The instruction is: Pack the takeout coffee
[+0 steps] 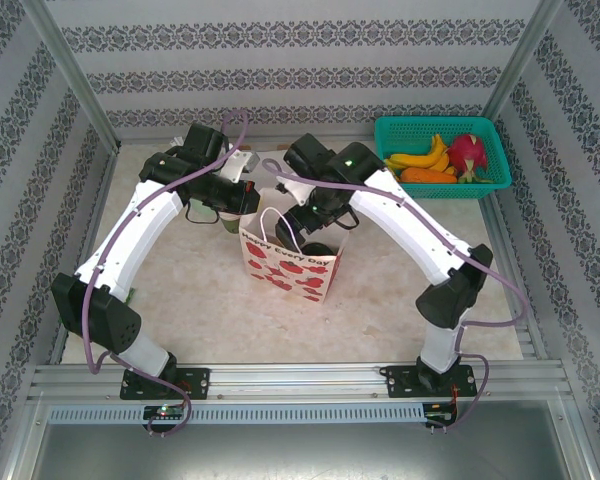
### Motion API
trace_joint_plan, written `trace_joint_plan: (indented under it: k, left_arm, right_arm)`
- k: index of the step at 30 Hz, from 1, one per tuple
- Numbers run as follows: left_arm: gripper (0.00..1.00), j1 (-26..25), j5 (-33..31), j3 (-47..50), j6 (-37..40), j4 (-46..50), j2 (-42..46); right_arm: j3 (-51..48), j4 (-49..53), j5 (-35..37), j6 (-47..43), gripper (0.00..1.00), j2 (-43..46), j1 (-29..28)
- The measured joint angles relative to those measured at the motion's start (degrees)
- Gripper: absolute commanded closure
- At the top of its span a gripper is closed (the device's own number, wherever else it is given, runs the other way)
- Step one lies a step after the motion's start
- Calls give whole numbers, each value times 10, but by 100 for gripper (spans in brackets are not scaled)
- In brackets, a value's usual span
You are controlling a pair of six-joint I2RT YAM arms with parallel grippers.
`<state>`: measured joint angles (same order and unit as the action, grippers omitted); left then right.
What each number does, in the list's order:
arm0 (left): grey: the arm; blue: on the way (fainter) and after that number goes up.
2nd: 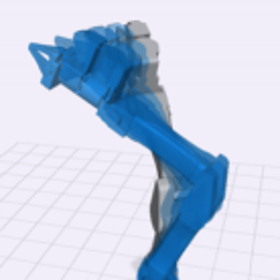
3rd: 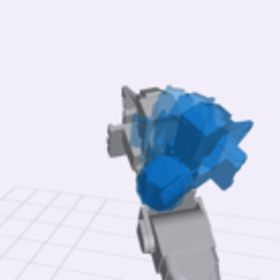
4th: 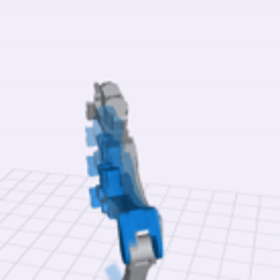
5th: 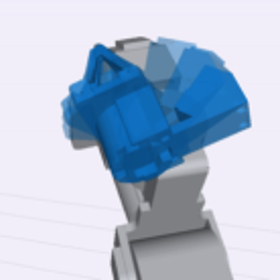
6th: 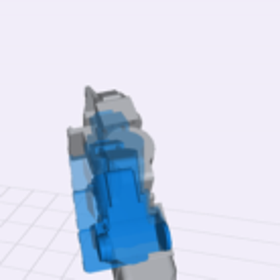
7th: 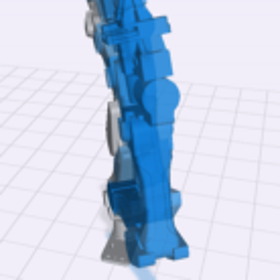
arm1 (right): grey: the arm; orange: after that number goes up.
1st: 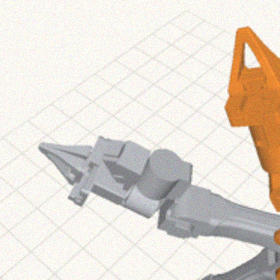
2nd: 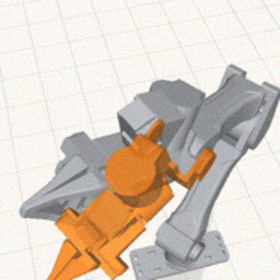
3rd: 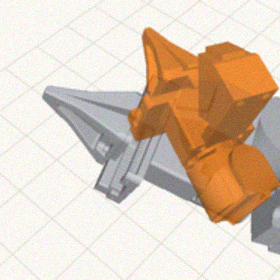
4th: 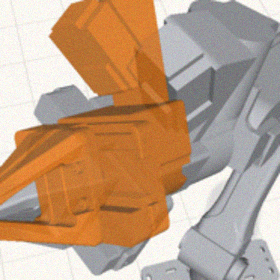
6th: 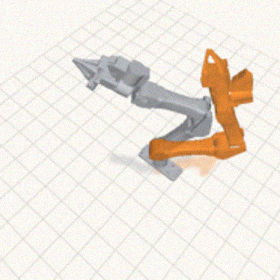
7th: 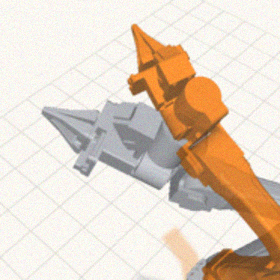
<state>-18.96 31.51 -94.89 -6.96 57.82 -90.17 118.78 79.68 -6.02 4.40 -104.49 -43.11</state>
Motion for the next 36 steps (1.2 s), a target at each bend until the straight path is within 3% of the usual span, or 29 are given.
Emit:
trace_joint_plan:
  k: [11, 20, 30, 36]
  left_arm:
    - [100, 0, 0, 13, -15, -4, 11]
    - [100, 0, -2, 14, -26, -5, 15]
    - [100, 0, -5, 16, -38, -10, 16]
    - [100, 0, -4, 16, -48, -17, 16]
  right_arm:
    - [-10, -24, 46, 49, 2, 81, -8]
    - [-52, -34, 147, 116, 2, 149, -33]
    - [-229, -89, 222, 254, 2, 287, -12]
    - [-283, -123, 236, 350, 11, 323, -9]
